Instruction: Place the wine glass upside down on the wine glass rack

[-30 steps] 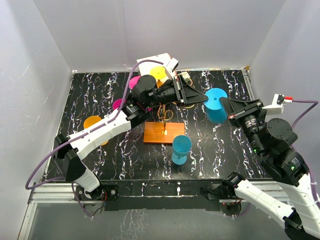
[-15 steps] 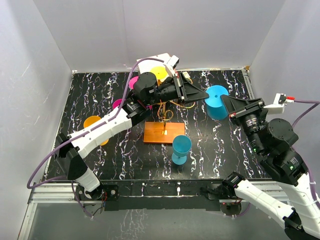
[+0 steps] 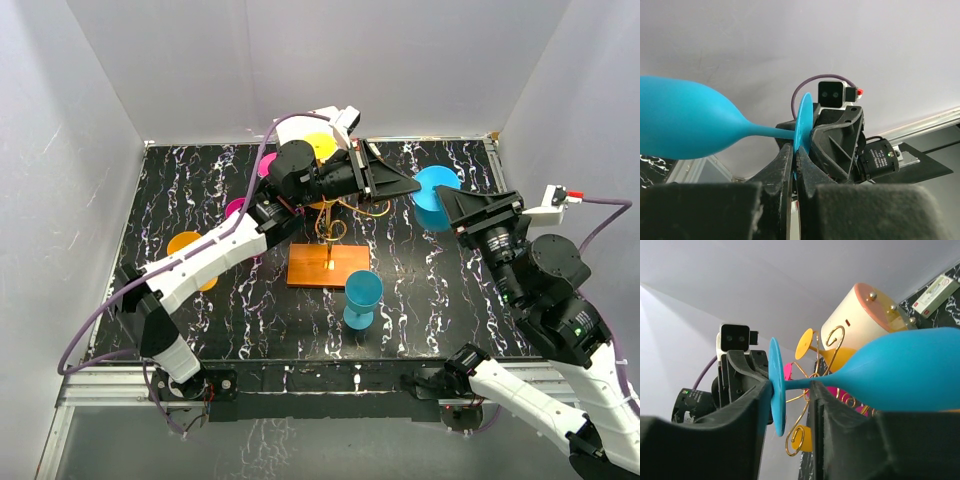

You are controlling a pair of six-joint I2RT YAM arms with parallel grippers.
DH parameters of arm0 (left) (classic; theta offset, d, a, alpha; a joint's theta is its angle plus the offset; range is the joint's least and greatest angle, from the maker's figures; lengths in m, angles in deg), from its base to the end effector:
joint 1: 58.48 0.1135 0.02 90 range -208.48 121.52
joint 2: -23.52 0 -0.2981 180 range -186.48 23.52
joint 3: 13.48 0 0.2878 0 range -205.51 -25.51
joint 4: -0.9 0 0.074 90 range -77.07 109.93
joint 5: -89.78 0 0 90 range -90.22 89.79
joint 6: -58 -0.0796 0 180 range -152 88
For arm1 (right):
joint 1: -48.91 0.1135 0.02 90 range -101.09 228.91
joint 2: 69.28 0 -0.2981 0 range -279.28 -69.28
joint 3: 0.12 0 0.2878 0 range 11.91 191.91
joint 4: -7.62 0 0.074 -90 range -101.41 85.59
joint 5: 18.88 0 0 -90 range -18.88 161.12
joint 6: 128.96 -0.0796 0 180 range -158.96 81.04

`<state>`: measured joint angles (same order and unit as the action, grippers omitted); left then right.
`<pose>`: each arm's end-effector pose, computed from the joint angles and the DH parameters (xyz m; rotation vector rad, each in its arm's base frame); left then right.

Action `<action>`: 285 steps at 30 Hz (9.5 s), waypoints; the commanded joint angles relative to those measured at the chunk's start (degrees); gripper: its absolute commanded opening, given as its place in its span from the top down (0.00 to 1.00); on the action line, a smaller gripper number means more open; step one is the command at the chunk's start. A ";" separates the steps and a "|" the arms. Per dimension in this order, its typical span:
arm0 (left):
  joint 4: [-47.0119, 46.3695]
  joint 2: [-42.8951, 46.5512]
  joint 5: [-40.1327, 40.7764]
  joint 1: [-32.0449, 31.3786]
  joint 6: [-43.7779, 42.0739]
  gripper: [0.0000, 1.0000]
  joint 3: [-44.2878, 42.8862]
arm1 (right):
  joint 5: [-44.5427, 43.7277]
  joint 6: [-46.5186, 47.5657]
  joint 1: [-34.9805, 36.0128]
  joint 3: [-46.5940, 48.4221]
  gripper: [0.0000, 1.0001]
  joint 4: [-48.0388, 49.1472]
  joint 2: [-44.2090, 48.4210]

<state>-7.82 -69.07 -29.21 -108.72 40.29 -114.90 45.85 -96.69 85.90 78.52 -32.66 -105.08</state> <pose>0.2612 -0.3743 0.4988 0.2422 1.6377 -2.0627 0.1283 0.0541 0.4901 0.6449 1.4786 0.9697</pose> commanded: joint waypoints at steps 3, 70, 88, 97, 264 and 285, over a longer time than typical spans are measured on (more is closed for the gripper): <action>-3.25 -1.22 -1.36 1.85 5.07 1.00 -3.92 | -1.77 0.22 0.17 0.02 0.49 -0.69 0.20; 20.34 0.38 21.43 13.22 3.33 1.00 -7.62 | -8.18 0.30 0.16 -2.27 0.34 -1.70 5.03; 21.24 5.32 22.20 13.85 2.60 1.00 -2.59 | -7.98 -0.62 0.12 -2.71 0.34 -1.73 4.87; 19.46 6.73 19.98 13.98 5.21 1.00 0.85 | -8.16 -0.88 0.18 -2.88 0.34 -2.15 5.20; 46.31 56.00 27.91 13.32 -52.51 0.01 29.51 | 24.47 18.05 0.18 -13.74 0.34 -18.37 -12.52; 44.65 56.56 30.57 13.32 -52.96 0.01 31.61 | 23.09 19.12 0.24 -12.73 0.75 -23.64 -20.18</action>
<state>37.86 -13.05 0.52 -95.67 -11.88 -82.07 71.66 -78.86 85.92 62.08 -55.57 -125.10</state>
